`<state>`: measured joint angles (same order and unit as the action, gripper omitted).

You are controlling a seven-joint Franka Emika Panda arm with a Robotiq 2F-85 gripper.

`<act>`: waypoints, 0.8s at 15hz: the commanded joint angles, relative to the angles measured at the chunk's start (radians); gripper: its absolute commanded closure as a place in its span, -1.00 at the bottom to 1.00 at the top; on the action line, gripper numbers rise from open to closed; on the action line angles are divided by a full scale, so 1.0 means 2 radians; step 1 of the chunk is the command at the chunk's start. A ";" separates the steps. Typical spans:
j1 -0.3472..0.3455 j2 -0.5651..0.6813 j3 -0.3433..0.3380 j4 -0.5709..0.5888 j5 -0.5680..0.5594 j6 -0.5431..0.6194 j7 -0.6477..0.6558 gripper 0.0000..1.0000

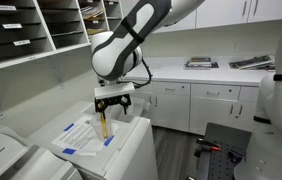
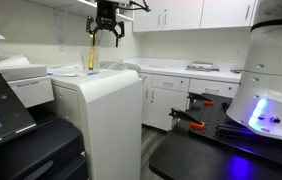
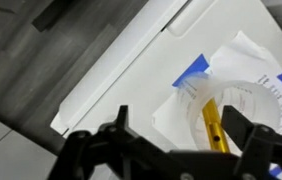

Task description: Move the cup forward

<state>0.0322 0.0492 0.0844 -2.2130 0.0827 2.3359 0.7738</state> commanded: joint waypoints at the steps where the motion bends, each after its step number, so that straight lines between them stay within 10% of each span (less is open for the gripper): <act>1: 0.008 0.003 -0.009 0.010 -0.004 -0.002 0.012 -1.00; 4: 0.010 0.018 -0.010 0.018 -0.011 -0.006 0.026 -0.91; 12: 0.026 0.055 -0.017 0.040 -0.025 -0.002 0.058 0.56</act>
<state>0.0564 0.1449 0.0768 -2.1598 0.0543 2.3359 0.8475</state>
